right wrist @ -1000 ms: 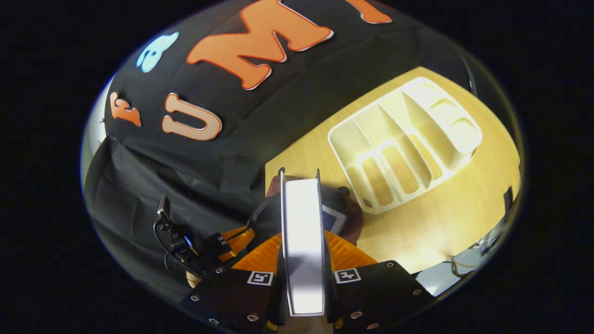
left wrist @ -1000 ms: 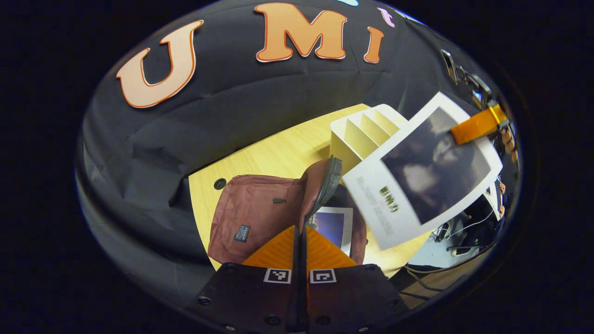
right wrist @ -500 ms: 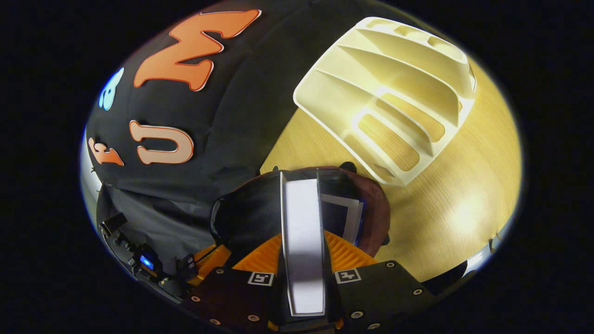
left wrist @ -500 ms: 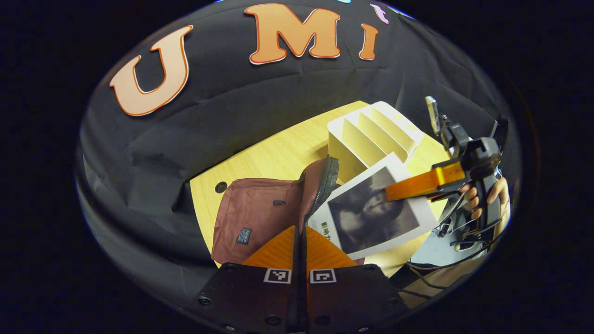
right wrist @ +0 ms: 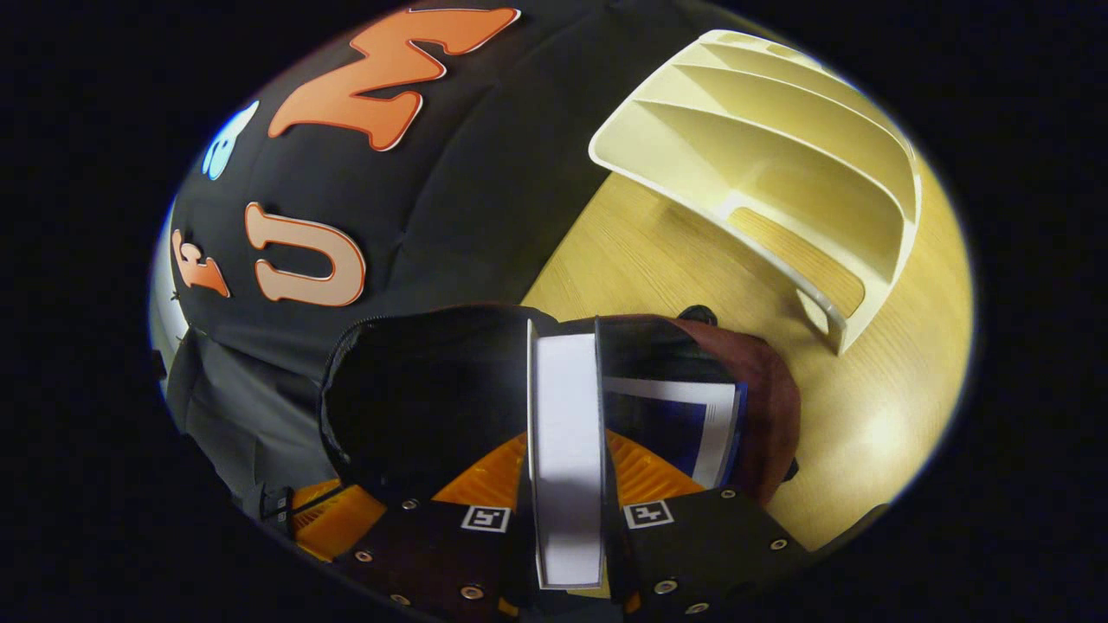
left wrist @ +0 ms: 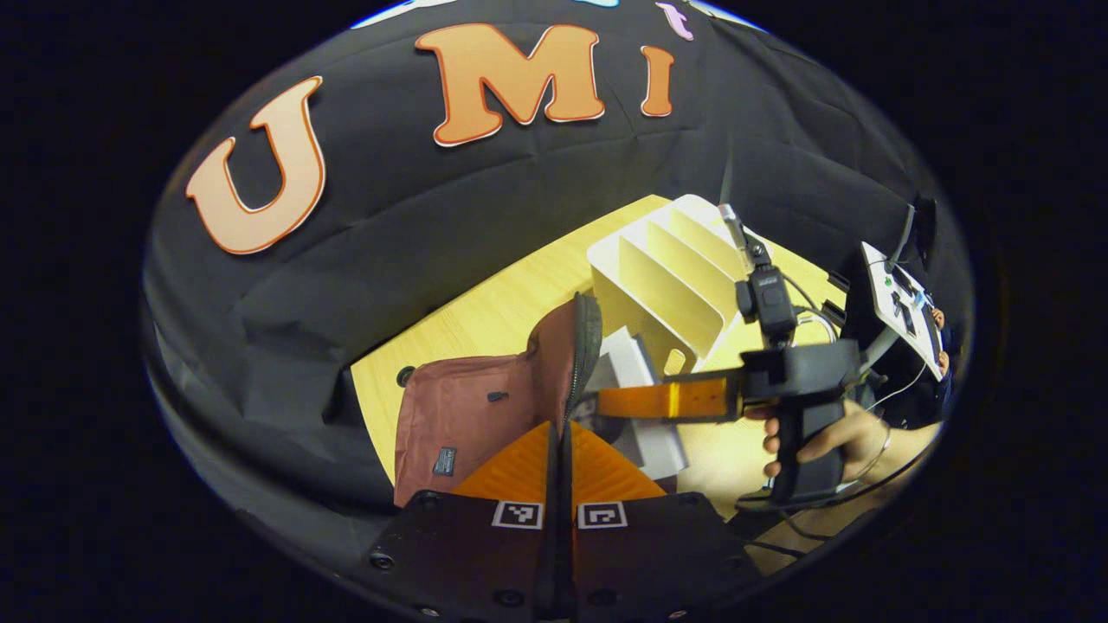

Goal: Open the schoolbag, grab two books from the bookshelf and put them into the schoolbag.

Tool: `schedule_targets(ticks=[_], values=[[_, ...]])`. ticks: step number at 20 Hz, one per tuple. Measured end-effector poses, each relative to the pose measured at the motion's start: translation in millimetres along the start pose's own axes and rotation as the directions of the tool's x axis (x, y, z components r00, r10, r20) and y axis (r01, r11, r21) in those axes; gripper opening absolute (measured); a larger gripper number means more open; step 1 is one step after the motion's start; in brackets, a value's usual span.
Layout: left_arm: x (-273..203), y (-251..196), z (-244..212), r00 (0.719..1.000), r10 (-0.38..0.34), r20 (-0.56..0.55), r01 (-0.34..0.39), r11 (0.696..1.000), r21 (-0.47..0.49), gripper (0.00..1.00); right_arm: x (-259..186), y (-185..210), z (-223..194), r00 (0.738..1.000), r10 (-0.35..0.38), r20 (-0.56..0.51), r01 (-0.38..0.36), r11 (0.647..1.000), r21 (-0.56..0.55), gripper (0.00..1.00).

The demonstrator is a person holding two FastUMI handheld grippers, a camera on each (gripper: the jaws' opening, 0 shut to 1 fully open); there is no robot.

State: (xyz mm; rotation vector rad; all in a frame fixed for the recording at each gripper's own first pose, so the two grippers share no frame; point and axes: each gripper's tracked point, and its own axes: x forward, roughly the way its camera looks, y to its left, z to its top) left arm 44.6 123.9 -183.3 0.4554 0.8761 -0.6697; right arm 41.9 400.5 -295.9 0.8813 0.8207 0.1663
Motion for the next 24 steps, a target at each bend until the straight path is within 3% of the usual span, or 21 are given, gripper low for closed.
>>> schedule_targets(ticks=[1,2,5,7,8,9,10,13,20,24], values=[[0.7,-2.4,0.5,1.000,-0.004,-0.001,0.004,1.000,-0.002,0.01,5.1,-2.6,-7.0,1.000,-0.026,-0.013,0.026,1.000,-0.006,0.43],[0.7,-2.2,-1.0,1.000,-0.008,-0.001,0.008,1.000,-0.008,0.01,6.7,-4.7,-16.6,0.998,-0.045,-0.040,0.044,0.999,-0.022,0.35],[-1.7,2.9,-5.3,1.000,-0.008,-0.010,0.008,0.999,-0.039,0.01,8.4,-24.7,-29.1,0.984,-0.155,-0.086,0.150,0.987,-0.063,0.44],[-1.9,6.1,-12.1,1.000,-0.012,-0.016,0.011,0.998,-0.060,0.01,-0.2,-38.2,-34.9,0.968,-0.220,-0.124,0.212,0.974,-0.080,0.59],[-2.9,6.3,-15.5,1.000,-0.008,-0.016,0.008,0.998,-0.059,0.01,-3.1,-42.7,-40.4,0.958,-0.244,-0.147,0.235,0.969,-0.079,0.83],[-3.9,7.1,-17.1,1.000,-0.004,-0.016,0.004,0.998,-0.056,0.01,-8.1,-46.1,-43.4,0.949,-0.264,-0.171,0.254,0.964,-0.078,0.94],[-6.2,6.0,-18.9,1.000,-0.003,-0.018,0.002,0.999,-0.054,0.01,-9.6,-46.4,-47.8,0.940,-0.279,-0.196,0.268,0.960,-0.082,0.98],[-6.0,4.3,-21.7,1.000,-0.002,-0.022,0.000,0.998,-0.061,0.01,-23.9,-51.5,-48.1,0.927,-0.304,-0.222,0.287,0.952,-0.106,0.98],[-11.4,-2.6,-33.5,0.999,-0.001,-0.037,-0.002,0.997,-0.072,0.01,-69.9,-53.0,-0.8,0.952,-0.272,-0.144,0.260,0.961,-0.097,0.98],[-19.5,-10.2,-32.7,0.999,-0.016,-0.028,0.014,0.997,-0.073,0.10,-94.7,-72.9,21.8,0.950,-0.293,-0.103,0.287,0.955,-0.073,0.98]])
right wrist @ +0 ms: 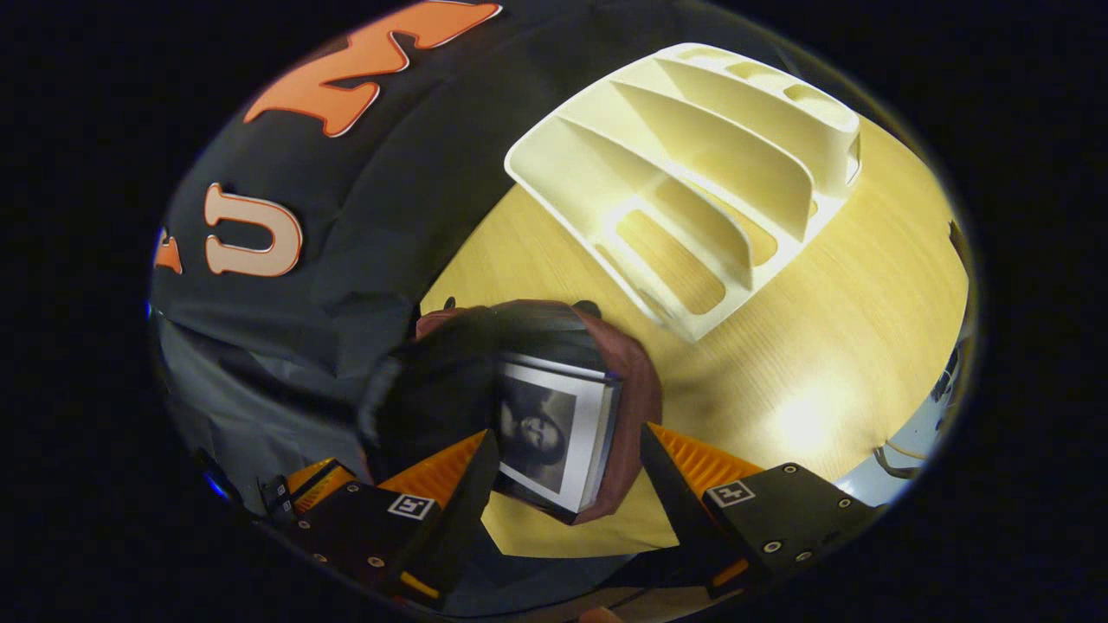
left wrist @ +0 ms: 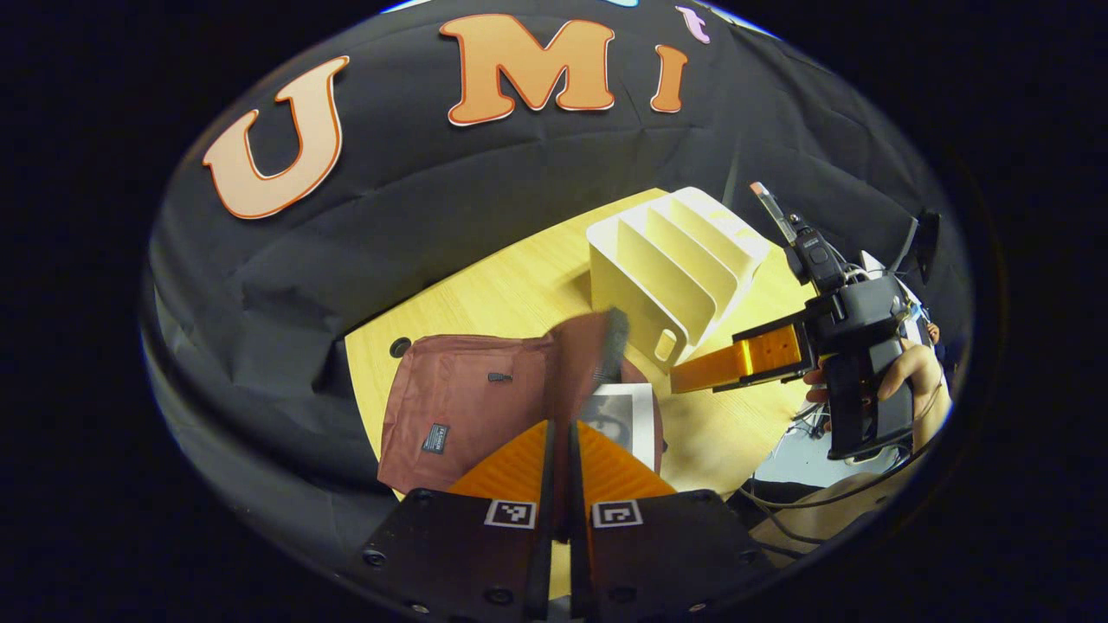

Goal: Open the schoolbag, grab two books from the bookshelf and put them into the schoolbag.

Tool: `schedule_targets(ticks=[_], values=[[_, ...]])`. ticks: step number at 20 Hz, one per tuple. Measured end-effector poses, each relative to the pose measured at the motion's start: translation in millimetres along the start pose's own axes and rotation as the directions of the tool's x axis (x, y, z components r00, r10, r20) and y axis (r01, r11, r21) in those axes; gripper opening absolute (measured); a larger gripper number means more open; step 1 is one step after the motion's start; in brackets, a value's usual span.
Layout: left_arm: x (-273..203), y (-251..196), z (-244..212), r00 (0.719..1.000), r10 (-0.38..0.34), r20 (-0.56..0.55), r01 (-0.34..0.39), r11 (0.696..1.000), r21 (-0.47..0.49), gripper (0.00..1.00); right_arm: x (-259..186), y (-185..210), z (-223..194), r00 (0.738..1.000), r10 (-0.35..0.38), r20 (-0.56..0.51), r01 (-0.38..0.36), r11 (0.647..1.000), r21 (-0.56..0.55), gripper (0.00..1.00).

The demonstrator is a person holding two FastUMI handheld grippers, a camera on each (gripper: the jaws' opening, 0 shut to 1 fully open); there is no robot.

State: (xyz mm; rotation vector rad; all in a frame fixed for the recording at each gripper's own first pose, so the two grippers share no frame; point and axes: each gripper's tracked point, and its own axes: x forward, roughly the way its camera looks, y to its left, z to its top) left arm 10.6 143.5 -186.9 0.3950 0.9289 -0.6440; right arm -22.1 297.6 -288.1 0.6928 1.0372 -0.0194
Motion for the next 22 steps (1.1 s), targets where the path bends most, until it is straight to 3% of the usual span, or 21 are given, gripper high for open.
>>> schedule_targets(ticks=[2,3,4,7,12,16,19,22], values=[[-3.5,-2.2,1.7,1.000,0.002,0.013,-0.002,1.000,0.003,0.18,-6.3,-15.7,7.7,0.999,-0.029,0.020,0.029,1.000,-0.005,0.97],[-4.5,-4.3,3.7,1.000,0.007,0.018,-0.007,1.000,-0.002,0.33,-10.2,-19.3,10.3,0.999,-0.026,0.021,0.026,1.000,-0.001,0.98],[-3.6,-6.4,2.6,1.000,0.007,0.019,-0.006,1.000,-0.010,0.41,-13.8,-20.6,11.6,1.000,-0.021,0.022,0.021,1.000,0.003,0.98],[-0.9,-16.5,-0.2,1.000,0.008,0.019,-0.007,0.998,-0.056,1.00,-21.4,-32.1,21.1,0.999,-0.036,0.024,0.036,0.999,-0.023,0.98],[13.4,-43.3,36.9,0.994,0.051,0.097,-0.034,0.985,-0.171,0.96,-48.8,-48.6,52.1,0.999,-0.030,0.027,0.033,0.992,-0.118,0.98],[14.5,-73.0,103.8,0.960,0.122,0.252,-0.055,0.964,-0.259,0.96,-91.2,-68.3,117.8,0.988,-0.031,0.148,0.071,0.960,-0.272,0.97],[14.2,-98.0,155.7,0.916,0.181,0.359,-0.060,0.944,-0.323,0.96,-135.6,-78.8,173.1,0.961,-0.005,0.277,0.123,0.904,-0.409,0.98],[-0.3,-112.5,198.5,0.865,0.246,0.438,-0.070,0.922,-0.380,0.97,-191.2,-80.6,226.1,0.899,0.062,0.433,0.191,0.834,-0.517,0.98]])
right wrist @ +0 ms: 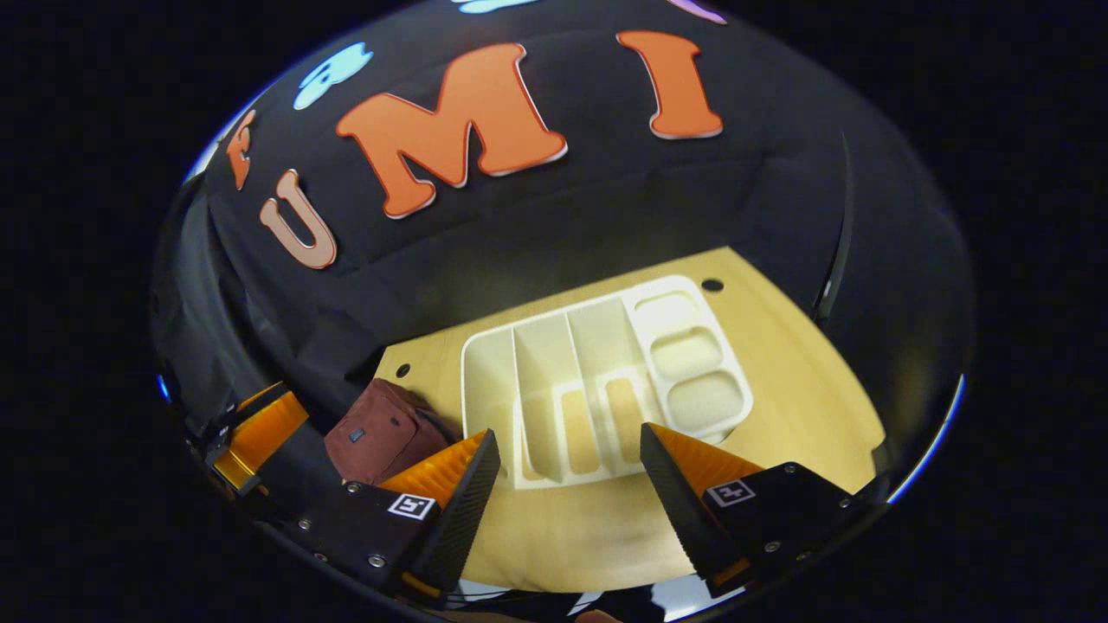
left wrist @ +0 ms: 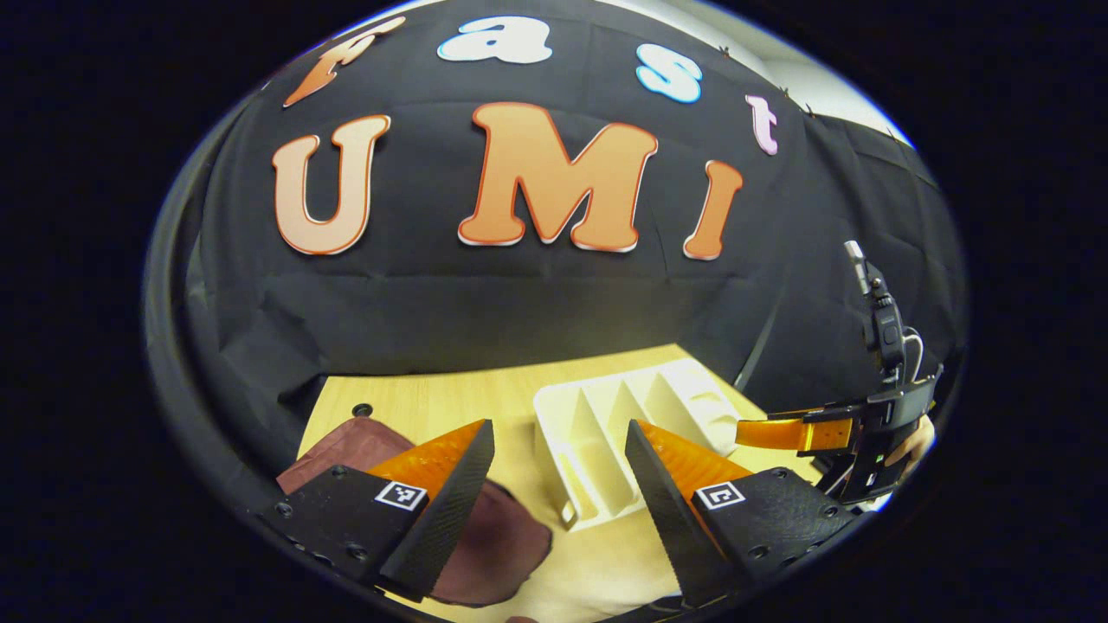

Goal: Open the schoolbag, grab two books from the bookshelf and put them into the schoolbag.

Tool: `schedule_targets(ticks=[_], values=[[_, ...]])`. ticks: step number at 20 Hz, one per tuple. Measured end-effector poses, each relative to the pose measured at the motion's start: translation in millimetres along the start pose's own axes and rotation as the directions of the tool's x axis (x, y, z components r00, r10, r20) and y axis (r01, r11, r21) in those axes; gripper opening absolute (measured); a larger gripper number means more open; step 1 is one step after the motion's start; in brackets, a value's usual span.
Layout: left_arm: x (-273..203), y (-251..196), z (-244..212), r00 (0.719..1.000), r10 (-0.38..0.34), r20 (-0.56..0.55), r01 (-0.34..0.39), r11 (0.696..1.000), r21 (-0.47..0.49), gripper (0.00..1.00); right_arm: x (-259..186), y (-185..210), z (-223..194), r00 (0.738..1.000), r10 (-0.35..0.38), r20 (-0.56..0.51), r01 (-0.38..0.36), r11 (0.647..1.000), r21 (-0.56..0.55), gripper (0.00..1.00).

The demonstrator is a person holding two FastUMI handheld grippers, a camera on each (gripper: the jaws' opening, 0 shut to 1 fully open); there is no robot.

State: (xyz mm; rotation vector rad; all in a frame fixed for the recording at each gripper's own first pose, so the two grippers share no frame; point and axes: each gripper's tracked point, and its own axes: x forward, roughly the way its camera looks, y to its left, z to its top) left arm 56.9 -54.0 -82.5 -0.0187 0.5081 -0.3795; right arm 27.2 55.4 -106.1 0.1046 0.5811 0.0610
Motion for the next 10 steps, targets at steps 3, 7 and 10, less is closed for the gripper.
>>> schedule_targets(ticks=[3,7,10], values=[[-3.3,-24.2,30.1,0.990,0.057,0.127,-0.052,0.998,-0.039,0.97,-37.6,-21.0,49.3,0.982,-0.004,0.189,0.023,0.995,-0.098,0.98],[-9.1,-50.7,48.2,0.963,0.111,0.247,-0.099,0.993,-0.059,0.97,-61.6,-36.6,93.0,0.927,-0.004,0.375,0.068,0.985,-0.157,0.97],[-12.6,-57.4,45.4,0.950,0.136,0.282,-0.124,0.990,-0.061,0.97,-67.5,-47.6,94.5,0.896,-0.002,0.445,0.089,0.980,-0.176,0.97]])
